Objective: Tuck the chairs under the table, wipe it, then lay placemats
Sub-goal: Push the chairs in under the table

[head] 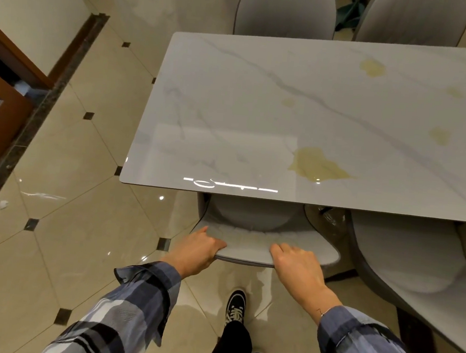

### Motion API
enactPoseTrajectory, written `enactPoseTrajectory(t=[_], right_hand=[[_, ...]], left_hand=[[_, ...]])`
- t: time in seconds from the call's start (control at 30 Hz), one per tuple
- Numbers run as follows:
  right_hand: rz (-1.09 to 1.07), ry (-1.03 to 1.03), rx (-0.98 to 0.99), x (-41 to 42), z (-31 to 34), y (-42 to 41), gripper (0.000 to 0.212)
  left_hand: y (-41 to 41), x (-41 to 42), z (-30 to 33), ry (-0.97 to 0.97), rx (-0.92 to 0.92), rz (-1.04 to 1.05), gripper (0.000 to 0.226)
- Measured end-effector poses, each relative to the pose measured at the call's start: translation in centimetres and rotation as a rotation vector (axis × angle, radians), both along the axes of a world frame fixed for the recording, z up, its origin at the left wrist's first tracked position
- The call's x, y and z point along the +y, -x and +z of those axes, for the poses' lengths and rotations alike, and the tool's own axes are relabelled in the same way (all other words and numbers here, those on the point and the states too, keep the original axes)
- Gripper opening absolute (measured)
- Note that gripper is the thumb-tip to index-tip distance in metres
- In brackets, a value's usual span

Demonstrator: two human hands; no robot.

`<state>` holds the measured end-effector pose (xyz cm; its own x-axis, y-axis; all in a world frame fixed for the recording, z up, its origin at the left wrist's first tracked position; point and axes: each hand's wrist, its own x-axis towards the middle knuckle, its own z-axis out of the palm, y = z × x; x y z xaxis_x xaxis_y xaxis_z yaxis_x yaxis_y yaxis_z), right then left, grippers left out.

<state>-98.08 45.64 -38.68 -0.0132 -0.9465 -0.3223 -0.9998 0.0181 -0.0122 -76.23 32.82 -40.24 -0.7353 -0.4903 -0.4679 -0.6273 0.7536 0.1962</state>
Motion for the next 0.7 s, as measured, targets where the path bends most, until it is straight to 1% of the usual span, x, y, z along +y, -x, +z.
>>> enactPoseTrajectory(t=[0.17,0.27,0.37,0.43,0.57,0.63,0.7], right_hand=[[0.009,-0.051,-0.012,-0.2,0.6,0.1,0.020],[0.014,-0.077,-0.042,-0.2,0.9,0.3,0.014],[-0.014,-0.092,-0.095,-0.2,1.3,0.3,0.016],[-0.035,-0.094,-0.129,-0.2,1.5,0.6,0.019],[-0.070,-0.095,-0.174,0.5,2.3,2.2,0.034],[-0.109,-0.053,-0.176,1.9,2.5,4.3,0.040],[-0.169,-0.011,-0.156,4.3,2.5,7.3,0.052]], left_hand=[[0.0,0.2,0.6,-0.015,0.017,0.020,0.018],[0.1,0.6,0.9,0.021,-0.009,0.012,0.022],[0.7,1.4,1.5,0.015,0.000,0.039,0.035],[2.0,2.1,2.2,0.014,0.032,0.030,0.047],[6.4,4.3,3.3,0.030,0.076,-0.075,0.070],[9.1,5.5,3.6,0.027,0.084,-0.111,0.075],[12.1,6.9,3.8,0.034,0.098,-0.154,0.076]])
